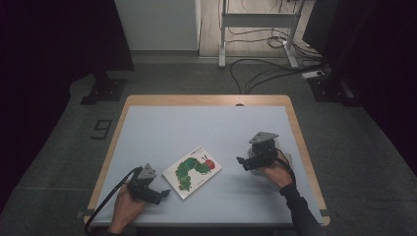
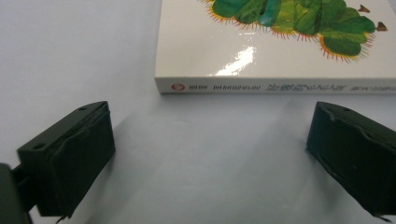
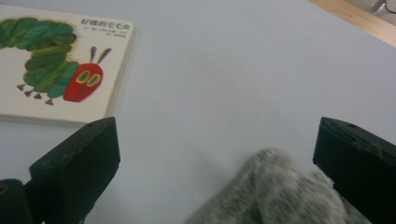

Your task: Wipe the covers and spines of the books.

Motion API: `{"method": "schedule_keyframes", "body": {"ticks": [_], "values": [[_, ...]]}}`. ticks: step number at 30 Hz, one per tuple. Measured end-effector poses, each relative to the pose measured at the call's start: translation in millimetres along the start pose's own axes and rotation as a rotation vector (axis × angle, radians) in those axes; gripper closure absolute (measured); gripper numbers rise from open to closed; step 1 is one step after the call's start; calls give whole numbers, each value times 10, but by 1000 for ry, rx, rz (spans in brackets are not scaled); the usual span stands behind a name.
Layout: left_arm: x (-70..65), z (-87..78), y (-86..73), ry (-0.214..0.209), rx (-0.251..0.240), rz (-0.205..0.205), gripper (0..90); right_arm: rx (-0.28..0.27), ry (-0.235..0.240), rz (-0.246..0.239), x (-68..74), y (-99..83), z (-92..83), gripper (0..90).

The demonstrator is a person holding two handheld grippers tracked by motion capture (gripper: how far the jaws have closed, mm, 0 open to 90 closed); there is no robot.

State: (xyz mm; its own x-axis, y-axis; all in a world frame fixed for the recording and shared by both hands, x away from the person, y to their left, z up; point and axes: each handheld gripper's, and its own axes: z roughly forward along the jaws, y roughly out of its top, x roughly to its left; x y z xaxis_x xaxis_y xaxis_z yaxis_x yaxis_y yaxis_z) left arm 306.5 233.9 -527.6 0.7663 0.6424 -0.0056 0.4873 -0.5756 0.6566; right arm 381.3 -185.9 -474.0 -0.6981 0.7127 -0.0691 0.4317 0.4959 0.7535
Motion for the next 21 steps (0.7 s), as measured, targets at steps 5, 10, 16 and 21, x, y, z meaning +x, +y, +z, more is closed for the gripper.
{"method": "schedule_keyframes", "body": {"ticks": [5, 10, 16, 21], "values": [[-38, 63, 70, -18, -4, 20, 7, 9, 36, -20, 119, 62, 150, 6], [-43, 85, 96, -25, 3, 30, 0, 15, 73, -39, 245, 119, 304, 9], [-53, 88, 95, -34, 0, 38, 0, 23, 122, -52, 385, 180, 487, 9], [-70, 91, 95, -40, 0, 47, 2, 34, 151, -62, 487, 210, 627, 9]]}}
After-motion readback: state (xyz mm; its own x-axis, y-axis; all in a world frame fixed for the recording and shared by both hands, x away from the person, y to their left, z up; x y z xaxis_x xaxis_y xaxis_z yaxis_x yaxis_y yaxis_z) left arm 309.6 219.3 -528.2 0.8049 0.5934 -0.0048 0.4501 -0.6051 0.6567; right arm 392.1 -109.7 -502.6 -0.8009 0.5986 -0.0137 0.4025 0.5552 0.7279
